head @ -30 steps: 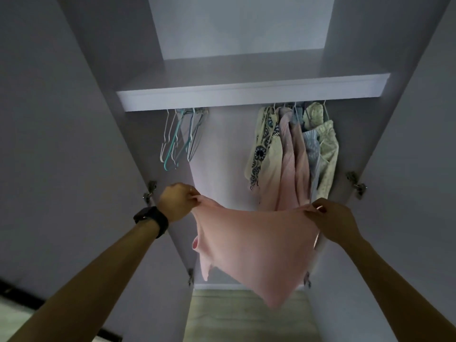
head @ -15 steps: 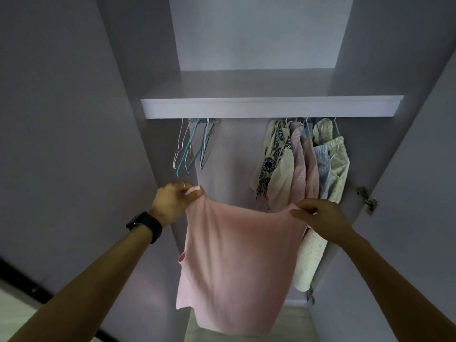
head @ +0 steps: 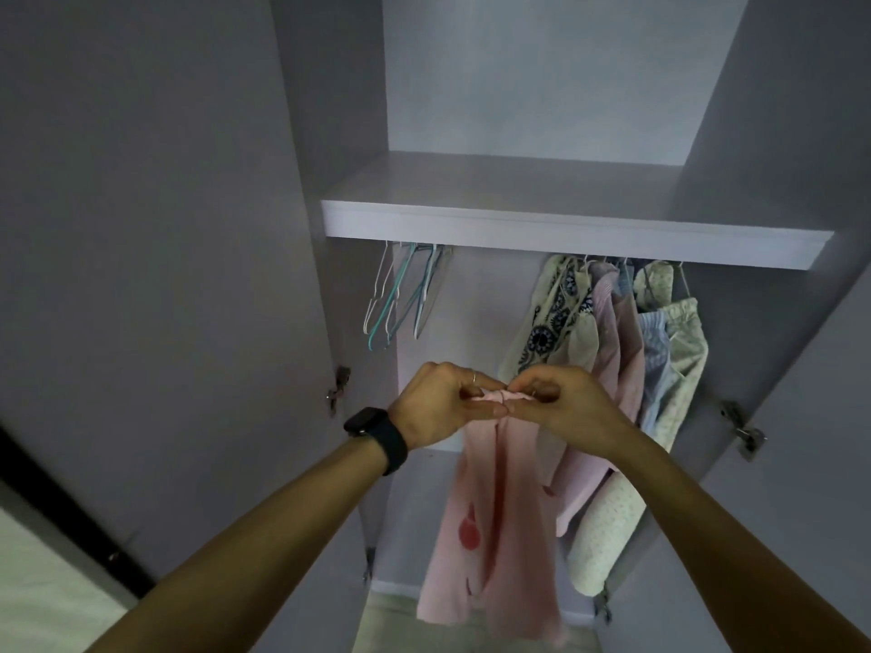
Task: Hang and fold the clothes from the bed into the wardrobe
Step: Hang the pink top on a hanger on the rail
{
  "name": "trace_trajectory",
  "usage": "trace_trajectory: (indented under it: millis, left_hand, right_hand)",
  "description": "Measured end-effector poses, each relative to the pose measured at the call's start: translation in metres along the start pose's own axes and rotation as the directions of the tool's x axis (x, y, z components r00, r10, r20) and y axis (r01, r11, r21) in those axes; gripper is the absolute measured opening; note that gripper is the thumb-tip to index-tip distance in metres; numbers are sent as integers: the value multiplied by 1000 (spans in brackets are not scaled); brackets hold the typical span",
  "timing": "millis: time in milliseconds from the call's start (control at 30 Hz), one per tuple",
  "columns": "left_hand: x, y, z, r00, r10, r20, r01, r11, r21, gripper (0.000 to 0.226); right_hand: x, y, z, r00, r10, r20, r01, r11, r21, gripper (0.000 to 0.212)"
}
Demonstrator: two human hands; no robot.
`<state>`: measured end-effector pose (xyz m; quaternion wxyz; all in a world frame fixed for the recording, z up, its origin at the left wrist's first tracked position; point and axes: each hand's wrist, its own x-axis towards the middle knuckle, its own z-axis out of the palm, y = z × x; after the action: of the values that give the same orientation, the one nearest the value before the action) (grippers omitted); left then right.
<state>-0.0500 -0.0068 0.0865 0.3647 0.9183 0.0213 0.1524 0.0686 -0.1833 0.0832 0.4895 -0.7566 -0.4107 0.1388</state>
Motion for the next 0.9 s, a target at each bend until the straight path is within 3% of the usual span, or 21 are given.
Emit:
trace_trajectory:
  millis: [367,500,633,800,900]
  left_hand:
    - [-1,-20,4,994,-82,-77,87,994,62,4]
    - [-4,-30,7,987,-105,-121,130,965,227,18]
    - [-4,-37,0,952,-168,-258,242,925,294,23]
    - [-15,-39,-17,912,-111,-396,362,673,645,17]
    - [-20,-42,-37,894,-126,-430,435,469,768,16]
  right_hand:
    - [3,10,8,999,-25,-27,24,1000,-12,11]
    - [17,30,2,1000,-2,-18,2,1000,-4,9]
    - [48,53,1,1000,-12,-16,11,997,-73,19]
    - [103,79,12,996,12,88,1,988,-152,11]
    - [146,88,27,993,49,103,-29,982,-189,24]
